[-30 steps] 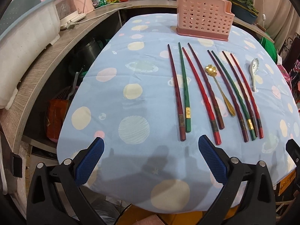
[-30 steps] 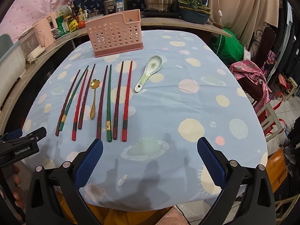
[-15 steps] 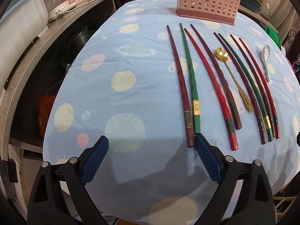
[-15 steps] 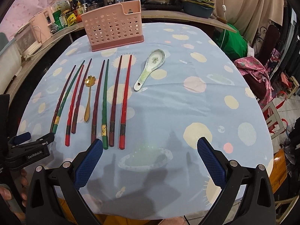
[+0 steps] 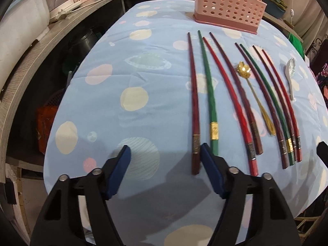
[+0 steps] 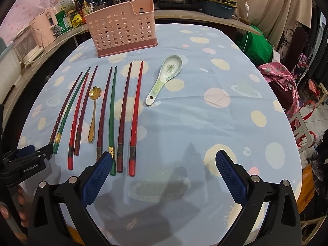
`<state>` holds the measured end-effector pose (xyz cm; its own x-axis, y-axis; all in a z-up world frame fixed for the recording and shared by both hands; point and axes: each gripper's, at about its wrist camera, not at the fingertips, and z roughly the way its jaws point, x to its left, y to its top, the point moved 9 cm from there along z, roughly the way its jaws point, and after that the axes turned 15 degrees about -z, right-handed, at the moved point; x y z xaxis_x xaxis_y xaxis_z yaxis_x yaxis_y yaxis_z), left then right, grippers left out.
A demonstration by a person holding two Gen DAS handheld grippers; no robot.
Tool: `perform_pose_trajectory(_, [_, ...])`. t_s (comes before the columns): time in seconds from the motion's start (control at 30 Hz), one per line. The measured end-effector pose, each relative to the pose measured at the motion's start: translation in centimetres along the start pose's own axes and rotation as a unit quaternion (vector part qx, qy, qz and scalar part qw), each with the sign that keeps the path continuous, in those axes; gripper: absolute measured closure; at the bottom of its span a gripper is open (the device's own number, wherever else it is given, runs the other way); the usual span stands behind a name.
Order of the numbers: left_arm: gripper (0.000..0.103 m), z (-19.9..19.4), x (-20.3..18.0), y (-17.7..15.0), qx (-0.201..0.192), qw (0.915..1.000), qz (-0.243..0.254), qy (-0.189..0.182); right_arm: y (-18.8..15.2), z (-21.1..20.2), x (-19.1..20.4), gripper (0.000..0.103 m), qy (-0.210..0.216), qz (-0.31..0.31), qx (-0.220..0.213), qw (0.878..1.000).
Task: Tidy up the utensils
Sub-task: 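Grasp a dark red chopstick with the left tool while the right tool grasps the white ceramic spoon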
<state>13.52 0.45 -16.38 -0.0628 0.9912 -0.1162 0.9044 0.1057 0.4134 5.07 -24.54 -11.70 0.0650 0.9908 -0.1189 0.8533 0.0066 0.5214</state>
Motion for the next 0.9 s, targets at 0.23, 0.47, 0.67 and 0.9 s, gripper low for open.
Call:
perform_pose_trajectory(0.23, [0.093,0.0,-1.7,0.5,0.005,0.9995,0.018,-0.027,3.3,2.6,-0.8,0.032,0.028,0.02,-0.011,0.999])
perform_pose_trajectory(0.47, [0.095,0.2,-1.8,0.7,0.012,0.9994,0.012,-0.03,6.3,6.5,-0.7,0.061,0.052,0.033,-0.005,0.998])
perform_pose_trajectory(0.67, [0.095,0.3,-1.9,0.9,0.012,0.9995,0.012,-0.028,7.1,8.4,-0.3,0.079,0.046,0.026,0.0,0.999])
perform_pose_trajectory(0.9, [0.095,0.3,-1.9,1.0,0.015,0.9994,0.008,-0.032,6.3,7.9,-1.1,0.092,0.046,0.024,-0.004,0.999])
